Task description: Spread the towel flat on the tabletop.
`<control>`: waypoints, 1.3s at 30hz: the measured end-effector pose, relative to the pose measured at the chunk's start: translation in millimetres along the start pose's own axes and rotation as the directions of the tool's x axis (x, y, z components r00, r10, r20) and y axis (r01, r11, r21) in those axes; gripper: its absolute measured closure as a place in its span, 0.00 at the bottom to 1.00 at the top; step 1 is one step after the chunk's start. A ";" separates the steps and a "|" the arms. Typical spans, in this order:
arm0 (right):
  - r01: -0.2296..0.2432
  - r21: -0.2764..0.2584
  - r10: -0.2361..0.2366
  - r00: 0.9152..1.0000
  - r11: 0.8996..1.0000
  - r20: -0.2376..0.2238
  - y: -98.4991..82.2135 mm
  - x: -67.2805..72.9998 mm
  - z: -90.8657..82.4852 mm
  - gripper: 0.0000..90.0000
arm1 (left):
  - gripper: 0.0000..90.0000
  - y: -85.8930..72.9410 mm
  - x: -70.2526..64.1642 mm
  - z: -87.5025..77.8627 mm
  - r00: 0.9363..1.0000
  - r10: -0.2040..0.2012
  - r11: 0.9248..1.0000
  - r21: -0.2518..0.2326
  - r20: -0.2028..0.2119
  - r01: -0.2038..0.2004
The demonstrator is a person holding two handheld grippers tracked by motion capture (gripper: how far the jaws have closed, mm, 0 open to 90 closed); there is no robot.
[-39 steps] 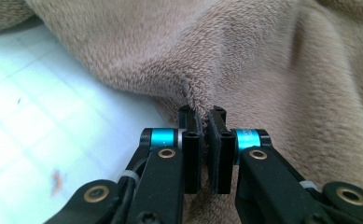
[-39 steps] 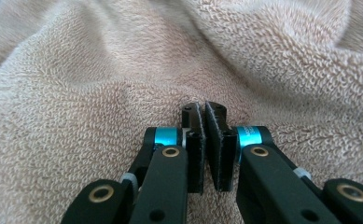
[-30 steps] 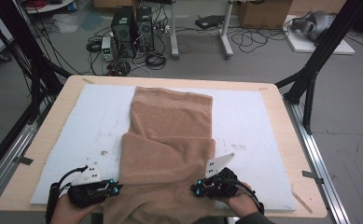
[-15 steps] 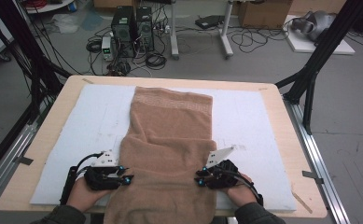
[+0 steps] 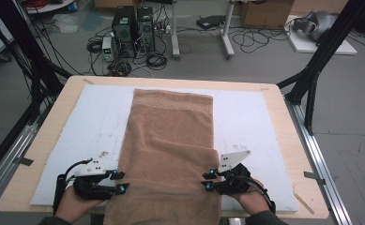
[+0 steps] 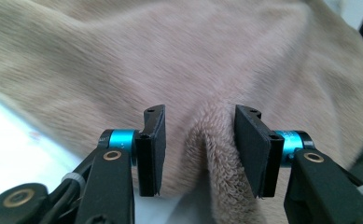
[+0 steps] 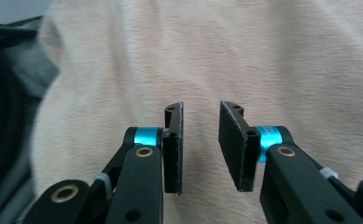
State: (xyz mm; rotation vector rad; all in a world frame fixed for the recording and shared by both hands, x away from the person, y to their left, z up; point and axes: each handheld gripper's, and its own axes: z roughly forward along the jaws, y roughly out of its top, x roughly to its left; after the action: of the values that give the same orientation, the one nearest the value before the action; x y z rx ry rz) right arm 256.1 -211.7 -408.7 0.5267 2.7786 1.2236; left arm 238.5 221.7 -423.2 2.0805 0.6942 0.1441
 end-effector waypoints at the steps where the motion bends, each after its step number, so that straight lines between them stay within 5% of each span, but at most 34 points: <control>1: -0.005 0.019 0.004 1.000 1.000 0.018 0.0 -2.5 1.6 0.75 | 0.62 1.3 4.5 0.5 1.000 -0.002 1.000 -0.001 -0.009 0.002; 4: -0.019 0.055 0.019 1.000 0.998 0.004 -3.9 -9.9 13.1 0.72 | 0.62 2.6 16.6 3.1 1.000 -0.028 0.999 -0.015 -0.003 0.028; 6: -0.027 0.067 0.029 0.999 0.997 -0.022 -7.6 -10.0 20.6 0.72 | 0.62 3.8 21.2 -1.1 0.998 -0.054 0.996 -0.066 0.021 0.055; 10: -0.024 0.069 0.026 0.999 0.997 -0.022 -15.4 -8.6 26.2 0.88 | 0.63 7.9 23.5 -10.4 0.998 -0.059 0.993 -0.099 0.007 0.060; 14: 0.005 0.094 0.001 0.998 0.996 -0.065 -14.0 -6.7 25.6 0.94 | 0.65 4.7 22.9 2.2 0.999 -0.039 0.999 -0.011 -0.035 0.039; 17: 0.016 0.109 -0.005 0.995 0.994 -0.095 -13.9 -4.3 22.7 0.93 | 0.65 -3.8 16.6 17.1 0.999 -0.016 0.997 0.076 -0.028 0.018; 21: -0.021 0.051 0.022 0.999 0.998 -0.031 -12.2 -5.5 13.0 0.80 | 0.60 -11.0 6.4 20.6 0.998 0.002 0.998 0.065 -0.062 0.002; 23: -0.030 0.076 0.032 0.999 0.997 -0.019 -14.0 -8.2 16.9 0.80 | 0.74 -11.3 4.9 18.9 0.994 0.047 0.996 0.077 -0.094 -0.039; 25: -0.022 0.087 0.024 0.999 0.996 -0.021 -16.6 -8.7 23.0 0.85 | 0.94 -10.5 7.7 17.4 0.996 0.028 0.996 0.081 -0.079 -0.021; 28: -0.042 0.100 0.046 0.998 0.994 -0.044 -16.3 -13.3 20.7 0.93 | 0.97 -8.2 11.3 12.1 0.989 0.033 0.998 0.064 -0.147 -0.023; 30: -0.025 0.117 0.027 1.000 0.993 -0.015 -13.7 -12.0 17.6 0.97 | 0.99 -8.2 13.5 6.7 0.967 0.041 0.998 0.057 -0.250 -0.028; 32: -0.017 0.127 0.013 0.999 0.992 0.032 -12.9 -10.0 13.2 0.93 | 0.89 -9.2 18.4 0.6 0.974 -0.021 0.999 0.032 -0.224 0.028; 33: -0.025 0.101 0.024 1.000 0.995 0.016 -13.0 -9.0 10.2 0.90 | 0.80 -9.7 18.2 -2.4 0.980 -0.028 0.999 0.022 -0.196 0.033; 36: -0.018 0.025 0.019 0.999 1.000 -0.028 -10.9 -0.9 4.5 0.85 | 0.76 -8.5 11.5 -4.5 0.997 -0.026 1.000 0.000 -0.075 0.026; 39: -0.009 -0.001 0.009 0.994 1.000 -0.113 -6.2 9.3 11.1 0.76 | 0.69 -7.3 0.8 6.0 1.000 0.004 0.999 0.048 0.011 -0.005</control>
State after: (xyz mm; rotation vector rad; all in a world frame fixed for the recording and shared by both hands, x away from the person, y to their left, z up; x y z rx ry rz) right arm 247.7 -204.7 -420.1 0.4857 2.8698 1.2969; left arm 238.2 220.8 -432.6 2.1273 0.6928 0.1193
